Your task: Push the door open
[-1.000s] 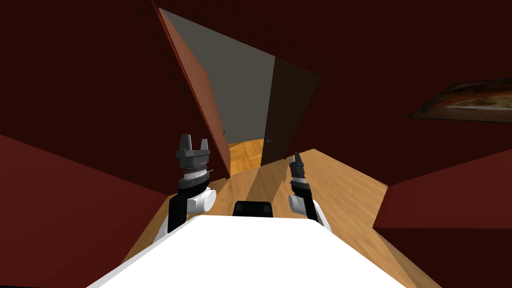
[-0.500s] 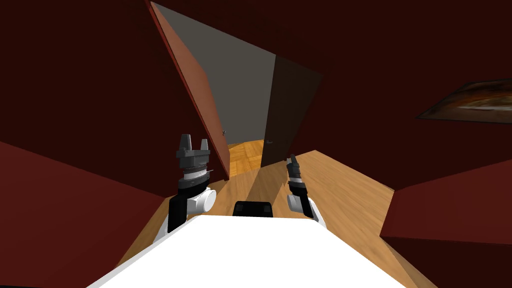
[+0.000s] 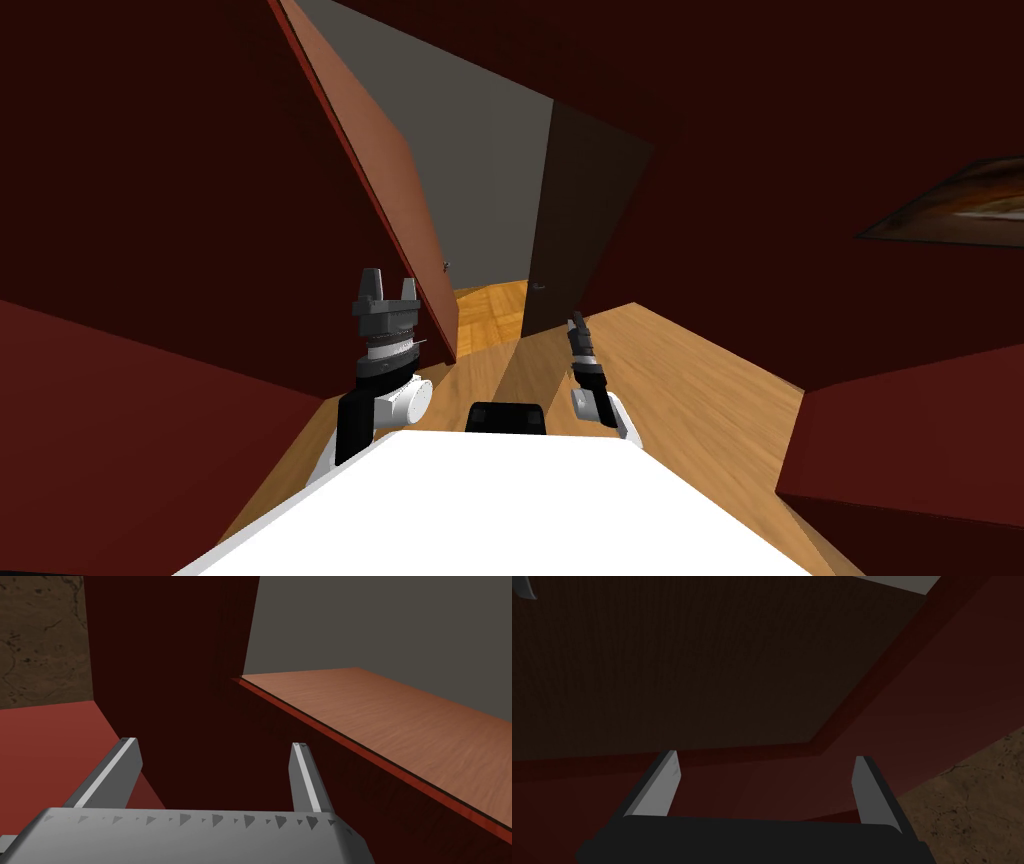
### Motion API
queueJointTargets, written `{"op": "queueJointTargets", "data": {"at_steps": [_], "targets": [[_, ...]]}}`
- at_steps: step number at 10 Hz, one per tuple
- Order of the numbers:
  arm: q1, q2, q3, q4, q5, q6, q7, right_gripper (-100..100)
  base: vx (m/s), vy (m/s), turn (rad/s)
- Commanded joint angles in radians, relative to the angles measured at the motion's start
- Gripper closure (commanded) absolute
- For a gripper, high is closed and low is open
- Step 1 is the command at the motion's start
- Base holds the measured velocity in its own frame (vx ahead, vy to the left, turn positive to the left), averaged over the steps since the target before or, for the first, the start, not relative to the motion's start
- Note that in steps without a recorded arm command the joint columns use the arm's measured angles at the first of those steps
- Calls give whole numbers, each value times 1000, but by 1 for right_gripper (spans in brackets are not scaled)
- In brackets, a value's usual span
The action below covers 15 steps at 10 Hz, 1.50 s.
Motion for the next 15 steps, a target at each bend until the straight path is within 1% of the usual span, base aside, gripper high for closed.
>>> {"op": "queueJointTargets", "data": {"at_steps": [1,2,5,6,10,11,12,15], "targets": [[-27,-9,-4,50,8,-13,-17,-100,101,-49,27],[-27,-9,-4,56,8,-13,-17,-100,68,-31,10],[-66,-20,-5,142,26,-40,-46,-100,73,-36,24],[-66,-20,-5,151,26,-40,-46,-100,56,-29,13],[-119,-34,-7,279,51,-76,-86,-100,84,-41,27],[-133,-37,-8,306,57,-85,-96,-100,91,-52,24],[-133,-37,-8,314,57,-85,-96,-100,67,-40,9],[-173,-46,-9,409,75,-112,-126,-100,74,-42,26]]}}
